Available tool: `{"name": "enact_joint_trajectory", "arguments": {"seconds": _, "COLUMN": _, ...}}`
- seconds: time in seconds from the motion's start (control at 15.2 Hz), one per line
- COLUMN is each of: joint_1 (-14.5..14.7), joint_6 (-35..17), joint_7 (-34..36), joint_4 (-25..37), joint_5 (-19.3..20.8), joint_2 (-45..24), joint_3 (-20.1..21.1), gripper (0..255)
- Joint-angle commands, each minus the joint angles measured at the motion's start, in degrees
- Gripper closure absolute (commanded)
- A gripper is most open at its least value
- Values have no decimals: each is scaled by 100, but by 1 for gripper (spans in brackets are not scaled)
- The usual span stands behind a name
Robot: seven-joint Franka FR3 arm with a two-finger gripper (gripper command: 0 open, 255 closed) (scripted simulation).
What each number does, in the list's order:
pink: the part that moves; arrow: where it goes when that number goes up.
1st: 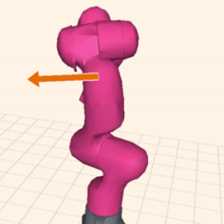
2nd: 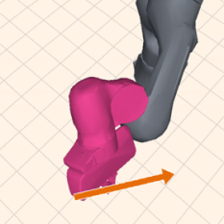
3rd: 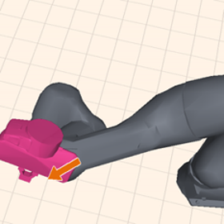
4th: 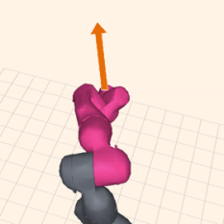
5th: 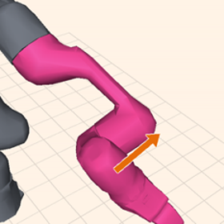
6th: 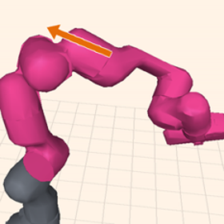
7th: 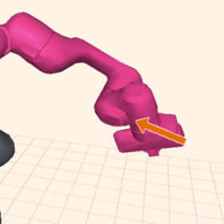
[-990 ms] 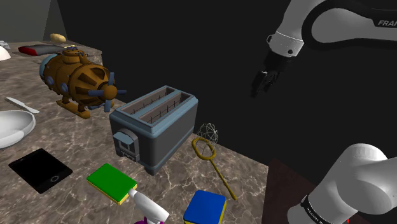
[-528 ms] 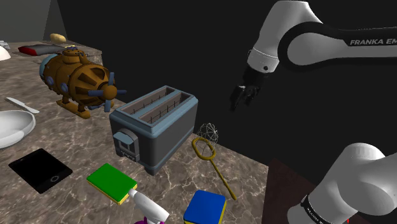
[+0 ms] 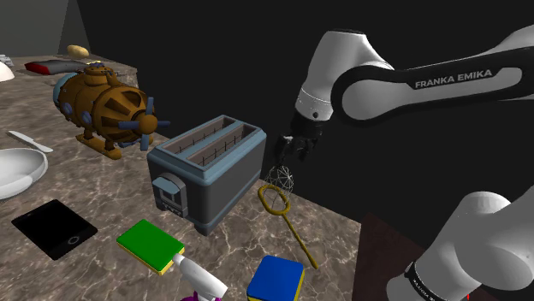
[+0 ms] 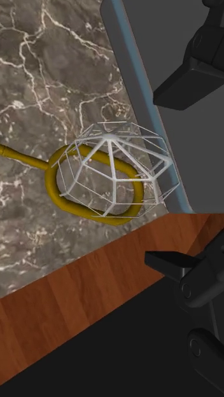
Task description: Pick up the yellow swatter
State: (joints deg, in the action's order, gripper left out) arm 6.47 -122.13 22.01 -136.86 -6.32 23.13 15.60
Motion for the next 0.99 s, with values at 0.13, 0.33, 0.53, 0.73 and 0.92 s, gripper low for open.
{"name": "enact_joint_trajectory", "arguments": {"seconds": 0.13, "joint_1": 32, "joint_6": -353, "joint_7": 209, "joint_4": -40, "joint_5": -27, "joint_2": -291, "joint_3": 153, "gripper": 0}}
{"name": "enact_joint_trajectory", "arguments": {"seconds": 0.33, "joint_1": 31, "joint_6": -602, "joint_7": 220, "joint_4": -200, "joint_5": -22, "joint_2": -382, "joint_3": 180, "gripper": 0}}
{"name": "enact_joint_trajectory", "arguments": {"seconds": 0.53, "joint_1": 28, "joint_6": -819, "joint_7": 232, "joint_4": -329, "joint_5": -14, "joint_2": -471, "joint_3": 204, "gripper": 0}}
{"name": "enact_joint_trajectory", "arguments": {"seconds": 0.73, "joint_1": 29, "joint_6": -818, "joint_7": 233, "joint_4": -328, "joint_5": -14, "joint_2": -471, "joint_3": 205, "gripper": 255}}
{"name": "enact_joint_trajectory", "arguments": {"seconds": 0.92, "joint_1": 27, "joint_6": -826, "joint_7": 230, "joint_4": -330, "joint_5": -12, "joint_2": -476, "joint_3": 203, "gripper": 255}}
